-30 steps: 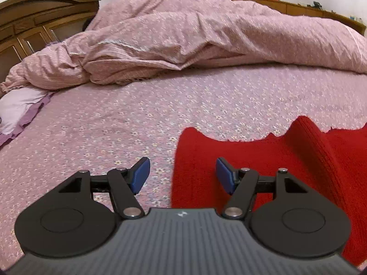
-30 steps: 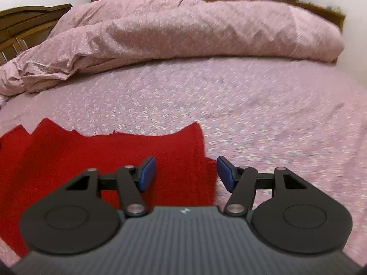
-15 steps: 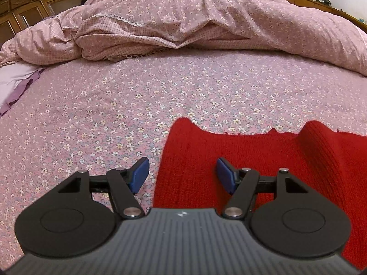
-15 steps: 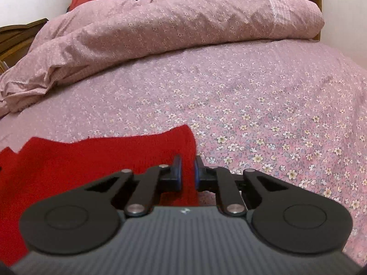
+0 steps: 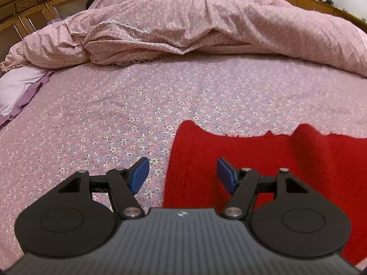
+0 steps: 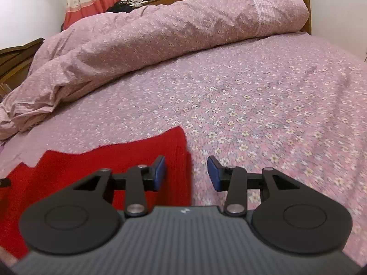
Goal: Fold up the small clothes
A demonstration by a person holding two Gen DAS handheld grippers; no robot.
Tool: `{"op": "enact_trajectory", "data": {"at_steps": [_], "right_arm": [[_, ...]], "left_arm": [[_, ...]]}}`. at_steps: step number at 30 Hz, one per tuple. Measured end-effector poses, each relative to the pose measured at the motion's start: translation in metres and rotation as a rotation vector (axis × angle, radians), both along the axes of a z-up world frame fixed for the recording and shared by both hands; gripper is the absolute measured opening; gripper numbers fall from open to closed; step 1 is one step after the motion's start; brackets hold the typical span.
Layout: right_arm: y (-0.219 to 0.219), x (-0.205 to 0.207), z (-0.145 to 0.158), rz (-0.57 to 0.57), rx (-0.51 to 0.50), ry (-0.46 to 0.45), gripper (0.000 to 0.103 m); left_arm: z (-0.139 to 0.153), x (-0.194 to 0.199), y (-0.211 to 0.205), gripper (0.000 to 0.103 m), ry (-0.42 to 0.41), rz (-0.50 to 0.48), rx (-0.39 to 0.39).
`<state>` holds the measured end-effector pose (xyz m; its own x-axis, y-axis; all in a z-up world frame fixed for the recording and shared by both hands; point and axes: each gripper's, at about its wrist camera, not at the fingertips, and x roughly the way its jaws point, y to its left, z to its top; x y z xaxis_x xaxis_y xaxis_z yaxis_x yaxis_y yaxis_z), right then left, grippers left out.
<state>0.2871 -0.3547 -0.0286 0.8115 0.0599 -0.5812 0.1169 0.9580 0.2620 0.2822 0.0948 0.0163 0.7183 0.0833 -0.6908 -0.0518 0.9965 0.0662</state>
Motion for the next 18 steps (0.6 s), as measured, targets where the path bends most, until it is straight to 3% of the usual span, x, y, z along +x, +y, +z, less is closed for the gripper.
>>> {"op": "enact_trajectory", "data": {"at_steps": [6, 11, 18], "right_arm": [[0.001, -0.033, 0.013, 0.012, 0.039, -0.006, 0.06], [0.008, -0.061, 0.016, 0.026, 0.045, 0.007, 0.061], [0.017, -0.083, 0.002, 0.027, 0.072, 0.013, 0.061]], "left_arm": [[0.016, -0.027, -0.008, 0.071, -0.004, -0.028, -0.008], [0.016, -0.063, -0.007, 0.071, -0.002, -0.027, -0.045], [-0.006, -0.096, 0.0, 0.071, 0.043, 0.013, -0.064]]}}
